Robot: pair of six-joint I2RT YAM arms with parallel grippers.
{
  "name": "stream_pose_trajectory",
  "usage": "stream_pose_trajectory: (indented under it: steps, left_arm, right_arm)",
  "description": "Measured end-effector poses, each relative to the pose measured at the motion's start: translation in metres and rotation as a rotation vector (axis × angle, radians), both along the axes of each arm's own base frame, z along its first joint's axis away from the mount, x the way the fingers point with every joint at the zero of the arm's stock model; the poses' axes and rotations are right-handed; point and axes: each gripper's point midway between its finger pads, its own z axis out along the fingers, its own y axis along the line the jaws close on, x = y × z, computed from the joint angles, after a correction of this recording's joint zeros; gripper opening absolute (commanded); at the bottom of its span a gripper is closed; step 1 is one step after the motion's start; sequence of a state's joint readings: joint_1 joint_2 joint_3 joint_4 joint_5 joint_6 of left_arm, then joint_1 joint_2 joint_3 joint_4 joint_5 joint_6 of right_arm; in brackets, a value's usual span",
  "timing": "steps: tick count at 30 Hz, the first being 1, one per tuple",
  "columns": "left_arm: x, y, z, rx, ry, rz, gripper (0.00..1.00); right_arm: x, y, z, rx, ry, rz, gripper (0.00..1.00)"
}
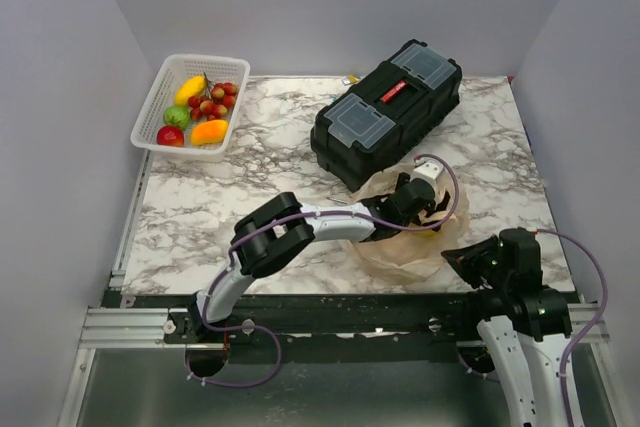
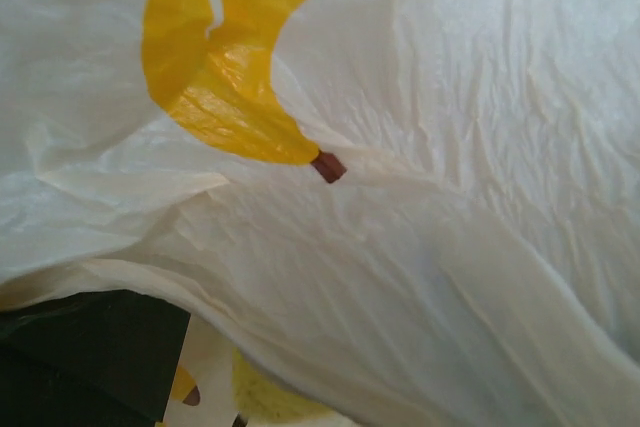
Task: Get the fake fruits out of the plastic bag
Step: Take out the fake fruit from the plastic bag.
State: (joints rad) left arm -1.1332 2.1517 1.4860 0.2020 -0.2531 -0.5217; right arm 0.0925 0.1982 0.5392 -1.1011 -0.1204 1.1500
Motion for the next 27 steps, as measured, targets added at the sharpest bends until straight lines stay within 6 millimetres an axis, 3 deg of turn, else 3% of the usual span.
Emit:
stream_pose_trajectory:
  steps: [5, 8, 13, 17, 20, 27]
  left_arm:
    - [0.0, -0.003, -0.024, 0.05, 0.026, -0.005, 0.74]
    - [-0.002, -0.002, -0.032, 0.069, 0.039, -0.012, 0.66]
    - [-0.004, -0.002, -0.032, 0.08, 0.029, -0.038, 0.49]
    - [-0.01, 0.005, -0.031, 0.107, 0.016, -0.074, 0.48]
    - [-0.019, 0.011, -0.022, 0.113, 0.019, -0.117, 0.41]
    - [-0.043, 0.014, 0.041, 0.016, 0.006, -0.234, 0.39]
  right_arm:
    - [0.001, 0.0, 0.006, -0.002, -0.012, 0.003, 0.08]
    - [0.001, 0.0, 0.007, -0.004, -0.014, 0.005, 0.08]
    - [0.001, 0.0, 0.007, -0.005, -0.013, 0.005, 0.08]
    - [0.001, 0.0, 0.007, -0.007, -0.013, 0.007, 0.08]
    - [0.0, 0.0, 0.006, -0.009, -0.014, 0.009, 0.08]
    - [0.0, 0.0, 0.008, -0.009, -0.028, 0.008, 0.08]
